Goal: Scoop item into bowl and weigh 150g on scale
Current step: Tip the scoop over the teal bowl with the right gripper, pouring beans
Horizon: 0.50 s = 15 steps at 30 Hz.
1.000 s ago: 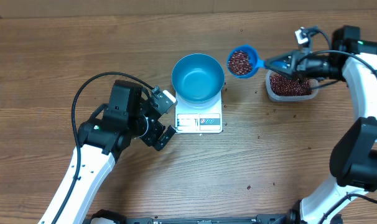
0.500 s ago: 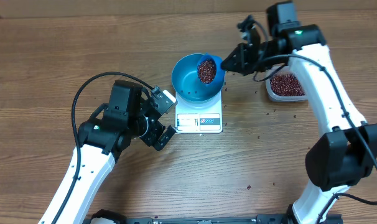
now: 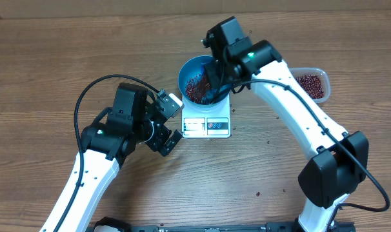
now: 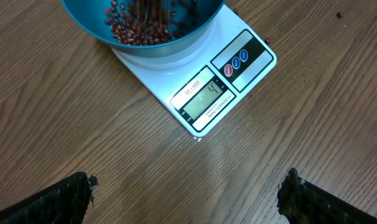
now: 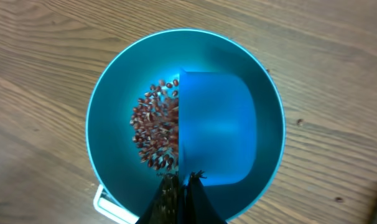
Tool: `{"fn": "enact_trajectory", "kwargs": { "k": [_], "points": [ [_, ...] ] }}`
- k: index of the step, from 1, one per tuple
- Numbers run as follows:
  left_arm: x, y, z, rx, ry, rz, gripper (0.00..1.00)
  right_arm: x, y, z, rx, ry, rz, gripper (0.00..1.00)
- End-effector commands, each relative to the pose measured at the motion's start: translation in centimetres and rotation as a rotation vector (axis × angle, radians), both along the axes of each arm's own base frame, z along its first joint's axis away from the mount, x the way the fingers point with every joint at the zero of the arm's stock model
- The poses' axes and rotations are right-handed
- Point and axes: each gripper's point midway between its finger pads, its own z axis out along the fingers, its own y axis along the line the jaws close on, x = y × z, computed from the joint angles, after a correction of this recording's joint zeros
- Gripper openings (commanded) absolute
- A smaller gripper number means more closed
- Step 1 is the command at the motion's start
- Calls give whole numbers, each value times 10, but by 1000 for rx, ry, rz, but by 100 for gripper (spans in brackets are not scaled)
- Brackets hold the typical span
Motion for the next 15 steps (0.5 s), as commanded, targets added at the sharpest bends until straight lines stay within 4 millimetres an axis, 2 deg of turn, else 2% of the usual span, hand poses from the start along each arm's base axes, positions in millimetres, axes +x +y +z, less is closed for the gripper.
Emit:
{"fn": "enact_trajectory", "kwargs": {
  "k": [1, 7, 10, 15],
  "points": [
    [-2, -5, -1, -19, 12, -9, 100, 9, -1, 23, -82, -122, -17, 4],
    [-2, -5, -1, -19, 12, -9, 99, 5, 9, 29, -195, -205, 7, 4],
    [-2, -5, -1, -19, 12, -9, 100, 2, 13, 40, -250, -270, -6, 4],
    [-2, -5, -1, -19, 12, -9, 100, -5, 17, 52, -244, -295, 3, 4]
  ]
}}
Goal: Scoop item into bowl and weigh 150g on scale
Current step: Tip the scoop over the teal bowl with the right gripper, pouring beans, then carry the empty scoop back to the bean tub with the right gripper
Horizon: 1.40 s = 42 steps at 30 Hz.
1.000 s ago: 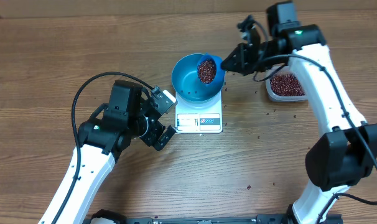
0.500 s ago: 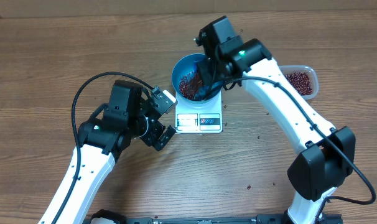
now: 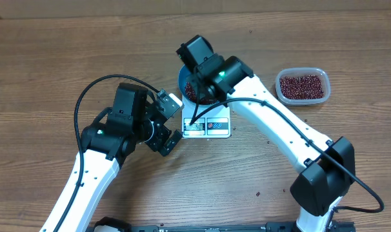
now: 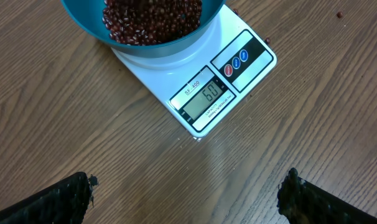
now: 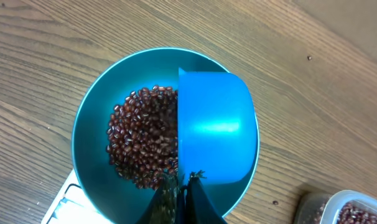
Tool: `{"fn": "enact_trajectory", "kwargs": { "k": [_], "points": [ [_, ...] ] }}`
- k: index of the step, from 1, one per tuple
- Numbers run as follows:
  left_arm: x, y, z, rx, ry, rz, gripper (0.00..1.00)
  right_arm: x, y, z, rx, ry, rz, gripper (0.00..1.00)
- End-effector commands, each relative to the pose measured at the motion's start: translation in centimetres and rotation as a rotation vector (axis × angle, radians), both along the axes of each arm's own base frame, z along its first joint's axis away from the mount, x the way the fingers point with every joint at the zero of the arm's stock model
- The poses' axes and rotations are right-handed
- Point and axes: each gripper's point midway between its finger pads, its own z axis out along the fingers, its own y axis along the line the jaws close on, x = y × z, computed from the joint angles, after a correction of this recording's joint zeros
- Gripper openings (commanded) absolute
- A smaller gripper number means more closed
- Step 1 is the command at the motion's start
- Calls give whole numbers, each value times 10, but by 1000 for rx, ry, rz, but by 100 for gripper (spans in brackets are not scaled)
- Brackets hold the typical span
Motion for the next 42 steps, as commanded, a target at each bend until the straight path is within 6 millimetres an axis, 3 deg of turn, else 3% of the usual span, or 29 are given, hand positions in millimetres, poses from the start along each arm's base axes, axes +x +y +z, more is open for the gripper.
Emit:
{"fn": "enact_trajectory", "kwargs": {
  "k": [1, 14, 16, 20, 25, 27, 35, 42],
  "points": [
    [-2, -5, -1, -19, 12, -9, 100, 1, -3, 42, 47, -83, -6, 4],
    [-2, -5, -1, -19, 12, -9, 100, -4, -26, 88, 235, -77, 9, 4],
    [-2, -5, -1, -19, 12, -9, 100, -1, -47, 101, 326, -56, -3, 4],
    [-2, -5, -1, -19, 12, -9, 100, 9, -125, 111, 356, -44, -146, 4],
    [-2, -5, -1, -19, 12, -9, 100, 5, -242, 83, 150, 22, -419, 4],
    [-2, -5, -1, -19, 12, -9, 100, 4, -268, 63, 84, 84, -462, 4],
    [-2, -5, -1, -19, 12, -9, 99, 11, -301, 0, -87, 211, -554, 4],
    [-2, -5, -1, -19, 12, -9, 100, 16, -316, -32, -187, 265, -615, 4]
  ]
}}
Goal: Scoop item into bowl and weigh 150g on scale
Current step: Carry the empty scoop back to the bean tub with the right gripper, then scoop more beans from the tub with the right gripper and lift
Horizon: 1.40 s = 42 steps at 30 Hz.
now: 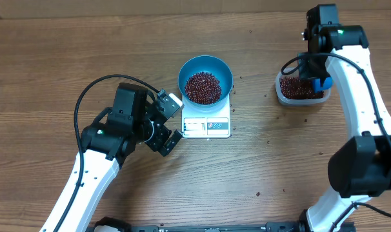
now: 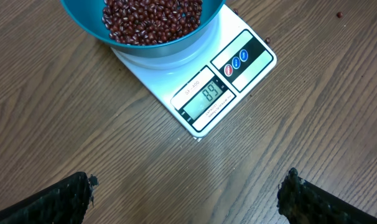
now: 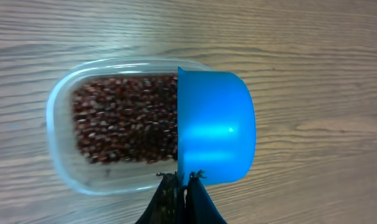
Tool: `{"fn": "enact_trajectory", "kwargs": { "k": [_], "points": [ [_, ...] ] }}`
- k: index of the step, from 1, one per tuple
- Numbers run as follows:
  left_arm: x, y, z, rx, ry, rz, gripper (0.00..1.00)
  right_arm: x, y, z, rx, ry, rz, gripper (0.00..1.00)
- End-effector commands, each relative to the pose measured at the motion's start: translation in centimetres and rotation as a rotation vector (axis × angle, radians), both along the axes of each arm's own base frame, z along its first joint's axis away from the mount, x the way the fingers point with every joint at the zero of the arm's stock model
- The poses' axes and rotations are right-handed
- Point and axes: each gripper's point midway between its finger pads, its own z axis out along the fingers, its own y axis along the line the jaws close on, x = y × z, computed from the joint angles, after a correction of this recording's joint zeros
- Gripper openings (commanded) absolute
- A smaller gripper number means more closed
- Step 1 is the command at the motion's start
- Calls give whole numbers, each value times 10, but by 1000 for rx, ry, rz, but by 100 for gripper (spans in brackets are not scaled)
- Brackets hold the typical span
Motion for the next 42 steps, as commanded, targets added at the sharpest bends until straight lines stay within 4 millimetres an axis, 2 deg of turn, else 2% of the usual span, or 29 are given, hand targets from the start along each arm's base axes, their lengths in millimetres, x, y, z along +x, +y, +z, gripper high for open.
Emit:
{"fn": "enact_trajectory", "kwargs": {
  "k": [1, 5, 7, 16, 23, 29, 42],
  "points": [
    [-2, -5, -1, -19, 12, -9, 100, 4, -11, -15, -54, 28, -37, 4],
    [-2, -5, -1, -19, 12, -9, 100, 5, -6, -38, -30, 83, -29, 4],
    [-2, -5, -1, -19, 12, -9, 99, 5, 8, -49, 56, 103, -10, 4],
    [-2, -5, -1, -19, 11, -9, 100, -4, 56, -58, 327, 159, 103, 4],
    [-2, -5, -1, -19, 12, -9, 100, -5, 72, -56, 486, 157, 104, 4],
    [-2, -5, -1, -19, 12, -9, 100, -1, 58, -49, 669, 113, -19, 4],
    [-2, -5, -1, -19, 12, -9, 100, -5, -16, -35, 879, 8, -246, 4]
  ]
}}
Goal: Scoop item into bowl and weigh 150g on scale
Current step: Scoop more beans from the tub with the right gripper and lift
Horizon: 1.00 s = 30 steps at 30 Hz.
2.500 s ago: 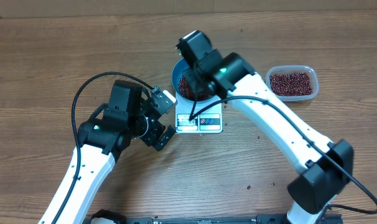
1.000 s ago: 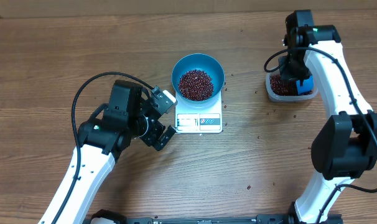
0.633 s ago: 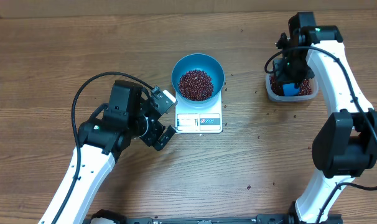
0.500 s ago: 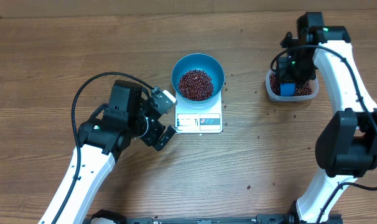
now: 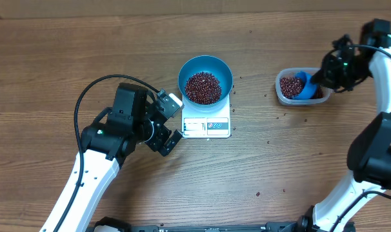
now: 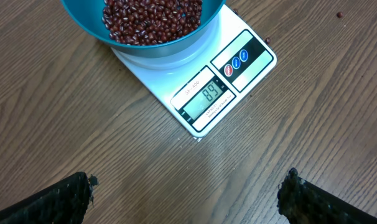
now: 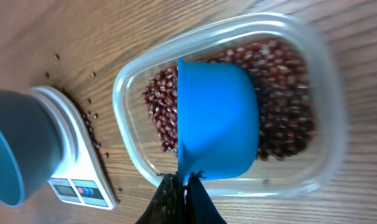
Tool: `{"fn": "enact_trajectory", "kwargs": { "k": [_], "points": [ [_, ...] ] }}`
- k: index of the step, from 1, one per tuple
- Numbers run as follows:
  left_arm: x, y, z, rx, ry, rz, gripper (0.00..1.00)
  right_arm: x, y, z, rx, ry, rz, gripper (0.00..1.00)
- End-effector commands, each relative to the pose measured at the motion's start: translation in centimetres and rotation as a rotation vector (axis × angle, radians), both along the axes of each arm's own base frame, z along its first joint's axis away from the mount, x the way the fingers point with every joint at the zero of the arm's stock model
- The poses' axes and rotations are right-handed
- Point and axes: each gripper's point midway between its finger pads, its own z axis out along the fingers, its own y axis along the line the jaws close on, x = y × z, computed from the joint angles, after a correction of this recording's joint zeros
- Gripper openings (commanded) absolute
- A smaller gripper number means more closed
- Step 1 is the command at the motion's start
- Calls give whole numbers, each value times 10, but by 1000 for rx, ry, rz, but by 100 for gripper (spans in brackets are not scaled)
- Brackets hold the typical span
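A blue bowl (image 5: 205, 78) holding red beans (image 6: 152, 18) stands on the white scale (image 5: 207, 122), whose display (image 6: 208, 97) reads 89. At the right, a clear tub (image 5: 300, 88) holds more red beans (image 7: 282, 93). My right gripper (image 7: 183, 180) is shut on the handle of a blue scoop (image 7: 216, 118), which is tipped down into the tub's beans; the scoop (image 5: 306, 82) shows inside the tub from overhead too. My left gripper (image 6: 187, 196) hovers open over bare wood just in front of the scale, holding nothing.
Loose beans (image 5: 268, 142) lie scattered on the wooden table (image 5: 53, 64) around the scale and tub. The left arm (image 5: 128, 125) sits left of the scale, with a black cable looping over it.
My right gripper has tilted and lowered the blue scoop into the beans in the tub, where before it was held over the tub. The scale still reads 89. The left arm has not moved.
The scoop was tipped in the bowl with few beans and a low reading. Then the bowl held more beans at 60. Then the scoop was over the tub and the scale read 89. Now the scoop is in the tub's beans.
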Motion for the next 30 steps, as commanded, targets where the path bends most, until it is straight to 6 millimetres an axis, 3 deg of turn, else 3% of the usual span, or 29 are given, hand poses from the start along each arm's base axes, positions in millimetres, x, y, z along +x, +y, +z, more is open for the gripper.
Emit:
{"fn": "enact_trajectory", "kwargs": {
  "k": [1, 15, 23, 30],
  "points": [
    [-2, -5, -1, -19, 12, -9, 99, -1, -6, 4, 69, -12, -35, 4],
    [-2, -5, -1, -19, 12, -9, 100, -15, -19, 32, 302, -138, -3, 4],
    [-2, -5, -1, -19, 12, -9, 100, -20, -8, 63, 399, -220, 60, 4],
    [-2, -5, -1, -19, 12, -9, 100, -22, 8, 102, 422, -300, 114, 4]
  ]
}}
